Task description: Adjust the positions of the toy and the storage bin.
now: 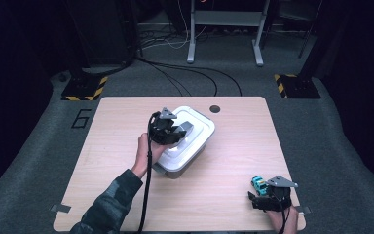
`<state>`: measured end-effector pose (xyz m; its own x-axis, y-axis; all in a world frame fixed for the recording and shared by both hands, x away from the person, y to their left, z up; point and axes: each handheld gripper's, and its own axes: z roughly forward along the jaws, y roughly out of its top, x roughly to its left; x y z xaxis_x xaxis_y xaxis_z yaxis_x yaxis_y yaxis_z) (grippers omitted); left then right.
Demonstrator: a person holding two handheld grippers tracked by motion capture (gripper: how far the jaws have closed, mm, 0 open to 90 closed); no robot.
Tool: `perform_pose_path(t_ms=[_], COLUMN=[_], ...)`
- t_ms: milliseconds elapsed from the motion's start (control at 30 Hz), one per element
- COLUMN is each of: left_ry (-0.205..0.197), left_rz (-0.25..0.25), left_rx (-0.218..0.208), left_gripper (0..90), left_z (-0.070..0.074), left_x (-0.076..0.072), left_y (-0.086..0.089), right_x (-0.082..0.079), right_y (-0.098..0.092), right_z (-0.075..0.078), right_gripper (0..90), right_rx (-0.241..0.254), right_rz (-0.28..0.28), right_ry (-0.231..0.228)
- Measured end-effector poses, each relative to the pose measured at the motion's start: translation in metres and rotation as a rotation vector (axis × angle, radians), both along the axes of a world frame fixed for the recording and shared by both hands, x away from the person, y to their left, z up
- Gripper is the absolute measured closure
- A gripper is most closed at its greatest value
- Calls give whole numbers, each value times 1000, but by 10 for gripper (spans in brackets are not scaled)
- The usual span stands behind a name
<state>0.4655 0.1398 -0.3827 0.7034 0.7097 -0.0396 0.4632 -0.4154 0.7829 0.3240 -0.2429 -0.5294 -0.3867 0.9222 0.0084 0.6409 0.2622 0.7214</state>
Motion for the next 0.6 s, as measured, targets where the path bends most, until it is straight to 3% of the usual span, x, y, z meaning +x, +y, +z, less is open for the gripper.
perform_pose_path(t_ms=[233,300,367,600], left_ry=[-3,-7,-7,-10], left_rz=[3,3,14,42], left_rx=[9,33,58,65], left_gripper=[666,648,578,398], left_z=[-1,-2,-4,-9], left_x=[2,1,2,3], left_y=[6,6,8,16], right_x=[0,0,0,0], right_y=[0,0,0,0], right_z=[0,0,0,0], right_gripper=[28,28,28,28], right_rx=[2,1,2,1], right_rz=[-1,0,0,0], right_ry=[-3,-4,-4,-4])
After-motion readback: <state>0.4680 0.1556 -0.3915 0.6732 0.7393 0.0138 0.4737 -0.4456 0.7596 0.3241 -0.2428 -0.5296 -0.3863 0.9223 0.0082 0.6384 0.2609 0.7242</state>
